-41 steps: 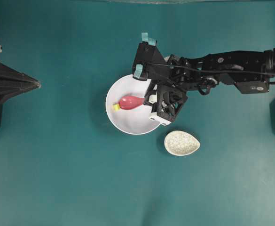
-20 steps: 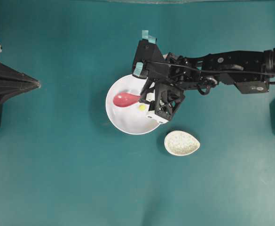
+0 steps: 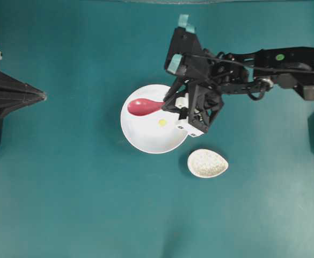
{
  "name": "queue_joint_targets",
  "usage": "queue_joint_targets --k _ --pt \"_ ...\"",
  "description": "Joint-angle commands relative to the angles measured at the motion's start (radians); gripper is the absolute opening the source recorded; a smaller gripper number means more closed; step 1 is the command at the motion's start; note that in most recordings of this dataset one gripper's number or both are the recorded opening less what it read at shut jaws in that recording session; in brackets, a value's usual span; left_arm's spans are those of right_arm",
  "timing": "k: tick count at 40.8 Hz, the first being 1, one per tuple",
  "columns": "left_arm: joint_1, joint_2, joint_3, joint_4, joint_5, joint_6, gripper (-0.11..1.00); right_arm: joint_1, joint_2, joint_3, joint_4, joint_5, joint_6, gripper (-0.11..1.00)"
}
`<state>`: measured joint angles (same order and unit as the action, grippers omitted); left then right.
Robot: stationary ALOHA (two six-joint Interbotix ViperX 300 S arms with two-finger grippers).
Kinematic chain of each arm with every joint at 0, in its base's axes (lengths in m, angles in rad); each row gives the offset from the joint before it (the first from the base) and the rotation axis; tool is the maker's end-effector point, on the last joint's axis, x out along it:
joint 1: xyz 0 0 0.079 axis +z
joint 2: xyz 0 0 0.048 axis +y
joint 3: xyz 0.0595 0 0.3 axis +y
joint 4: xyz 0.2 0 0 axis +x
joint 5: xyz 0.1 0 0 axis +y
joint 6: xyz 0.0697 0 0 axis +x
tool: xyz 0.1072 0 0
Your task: Scoop the yellow hexagonal prism block from the bowl with a spoon using the right arm.
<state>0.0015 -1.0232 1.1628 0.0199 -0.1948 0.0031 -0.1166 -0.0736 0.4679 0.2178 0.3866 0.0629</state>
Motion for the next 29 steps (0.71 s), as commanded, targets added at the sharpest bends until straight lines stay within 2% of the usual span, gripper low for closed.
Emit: queue_joint_targets --k 1,19,29 --pt "0.002 0.006 -0.029 0.002 -0.005 0.0 -0.01 0.002 -0.041 -0.012 0.003 0.029 0.018 0.23" --pt "0.002 0.006 -0.029 0.003 -0.005 0.0 -0.01 0.002 -0.048 -0.018 0.003 0.245 0.161 0.23" --pt "0.002 0.006 -0.029 0.003 -0.005 0.0 -0.01 0.008 -0.04 -0.037 0.005 0.377 0.196 0.23"
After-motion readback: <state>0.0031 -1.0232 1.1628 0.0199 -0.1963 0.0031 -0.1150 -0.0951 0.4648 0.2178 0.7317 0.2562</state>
